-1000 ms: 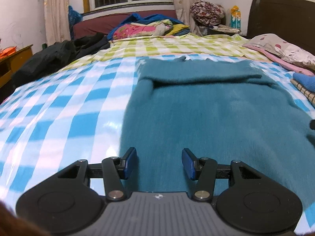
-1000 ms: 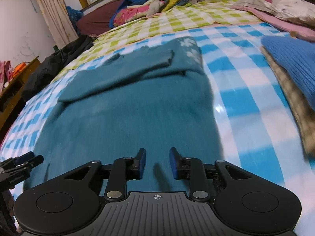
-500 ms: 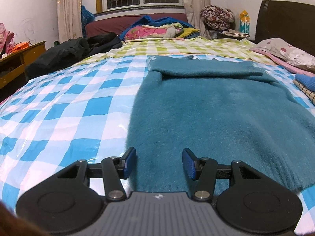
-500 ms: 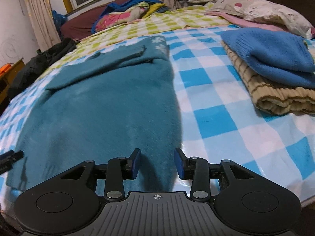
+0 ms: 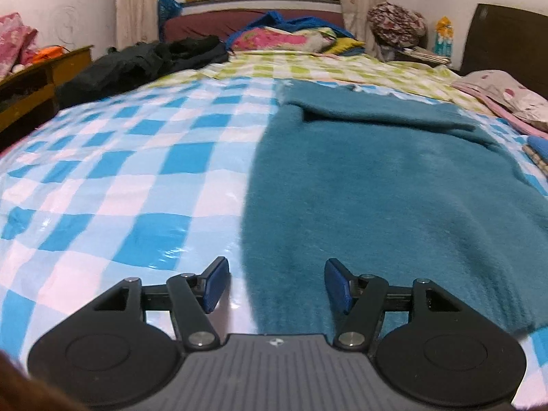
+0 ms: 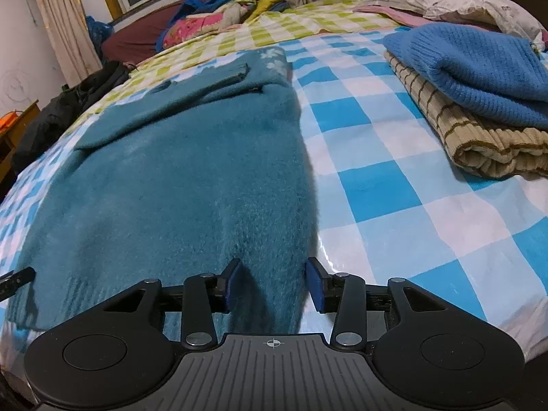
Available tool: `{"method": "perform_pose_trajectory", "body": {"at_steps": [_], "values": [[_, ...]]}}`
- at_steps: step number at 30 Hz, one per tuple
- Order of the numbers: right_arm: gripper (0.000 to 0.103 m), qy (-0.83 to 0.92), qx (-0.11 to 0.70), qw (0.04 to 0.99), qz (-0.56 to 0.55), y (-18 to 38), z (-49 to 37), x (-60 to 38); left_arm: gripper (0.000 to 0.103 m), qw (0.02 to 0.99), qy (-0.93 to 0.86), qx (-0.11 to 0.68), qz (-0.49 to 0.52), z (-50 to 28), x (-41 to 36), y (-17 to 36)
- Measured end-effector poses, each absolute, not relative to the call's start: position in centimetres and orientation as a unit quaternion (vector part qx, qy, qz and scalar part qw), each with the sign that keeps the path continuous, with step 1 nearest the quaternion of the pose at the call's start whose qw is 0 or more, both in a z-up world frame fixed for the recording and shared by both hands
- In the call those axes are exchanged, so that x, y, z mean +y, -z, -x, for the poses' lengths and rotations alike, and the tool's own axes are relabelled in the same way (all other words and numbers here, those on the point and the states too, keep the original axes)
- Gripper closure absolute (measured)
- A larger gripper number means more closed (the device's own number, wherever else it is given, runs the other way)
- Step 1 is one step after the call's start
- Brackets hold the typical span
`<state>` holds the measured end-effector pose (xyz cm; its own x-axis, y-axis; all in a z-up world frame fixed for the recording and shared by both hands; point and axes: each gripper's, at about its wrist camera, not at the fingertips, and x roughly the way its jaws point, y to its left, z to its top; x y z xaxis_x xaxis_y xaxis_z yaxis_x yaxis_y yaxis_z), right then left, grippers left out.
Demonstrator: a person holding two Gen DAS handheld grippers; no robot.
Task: Fold small clothes
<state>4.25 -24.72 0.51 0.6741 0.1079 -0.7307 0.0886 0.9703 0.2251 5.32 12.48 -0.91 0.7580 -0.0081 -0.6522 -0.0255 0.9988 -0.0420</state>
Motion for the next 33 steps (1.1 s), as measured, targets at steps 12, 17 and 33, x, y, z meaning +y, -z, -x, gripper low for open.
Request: {"method": "perform_pose_trajectory", "body": {"at_steps": [12, 17, 33], "values": [[0.061, -0.011, 0.407, 0.899, -0.163, -0.7, -4.3, -25.7, 0.037, 0.934, 0.020, 0.356, 0.031, -5.7, 11.4, 0.9], [0.060, -0.017, 0.408, 0.898, -0.166, -0.5, -4.8, -26.0, 0.036, 0.933, 0.015, 0.359, 0.035, -6.0, 11.3, 0.9], [0.077, -0.047, 0.408, 0.886, -0.215, -0.5, -4.6, -26.1, 0.052, 0.928, 0.011, 0.369, 0.051, -6.3, 11.7, 0.5]]}}
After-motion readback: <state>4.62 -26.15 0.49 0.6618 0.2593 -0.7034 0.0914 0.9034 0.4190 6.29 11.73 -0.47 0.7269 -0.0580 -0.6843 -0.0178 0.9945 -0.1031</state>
